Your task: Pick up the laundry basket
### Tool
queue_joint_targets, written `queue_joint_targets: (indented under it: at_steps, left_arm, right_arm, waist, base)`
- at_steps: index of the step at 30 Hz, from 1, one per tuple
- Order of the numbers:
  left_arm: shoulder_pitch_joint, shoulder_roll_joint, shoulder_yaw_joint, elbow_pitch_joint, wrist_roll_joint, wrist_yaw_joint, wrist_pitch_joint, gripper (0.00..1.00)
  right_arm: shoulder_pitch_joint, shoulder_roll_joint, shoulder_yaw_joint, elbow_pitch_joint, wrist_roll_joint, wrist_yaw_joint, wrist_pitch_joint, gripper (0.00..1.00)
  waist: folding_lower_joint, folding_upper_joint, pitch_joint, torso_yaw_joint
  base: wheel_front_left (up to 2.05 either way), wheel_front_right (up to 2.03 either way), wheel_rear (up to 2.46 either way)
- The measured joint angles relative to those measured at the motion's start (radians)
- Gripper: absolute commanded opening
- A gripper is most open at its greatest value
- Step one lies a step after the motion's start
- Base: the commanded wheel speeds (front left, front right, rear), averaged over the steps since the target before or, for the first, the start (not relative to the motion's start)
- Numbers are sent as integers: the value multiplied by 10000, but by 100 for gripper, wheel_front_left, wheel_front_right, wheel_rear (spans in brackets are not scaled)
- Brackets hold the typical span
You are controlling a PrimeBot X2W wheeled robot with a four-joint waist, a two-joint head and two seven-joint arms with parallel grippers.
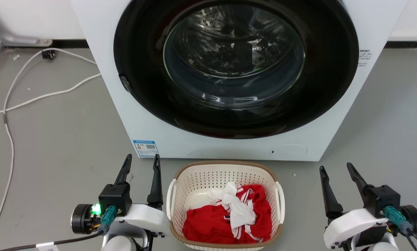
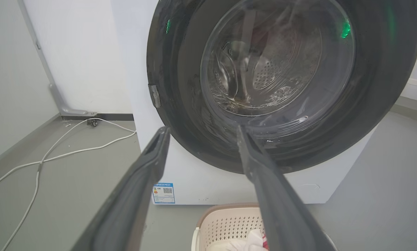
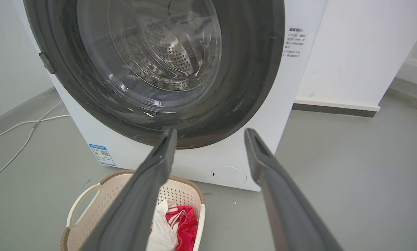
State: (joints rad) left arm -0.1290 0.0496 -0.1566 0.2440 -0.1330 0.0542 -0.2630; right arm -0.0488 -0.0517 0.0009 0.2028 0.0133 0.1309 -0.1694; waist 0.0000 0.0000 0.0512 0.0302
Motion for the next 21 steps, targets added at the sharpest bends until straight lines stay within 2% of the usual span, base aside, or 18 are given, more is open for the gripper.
queue_joint_targets:
  at_steps: [11, 21]
  left_arm:
    - [-626, 0, 176, 1216, -313, -33, 0, 100]
    - [-2097, 0, 495, 3283, -669, -600, 0, 100]
  right_arm:
    - [-782, 4, 155, 993, 362, 0, 113, 100]
    - [-2250, 6, 418, 2483, 844, 0, 447, 100]
  waist:
    - [0, 0, 1410, -114]
    - [1, 1, 3127, -282]
  base:
    - [0, 0, 0]
    - [0, 0, 0]
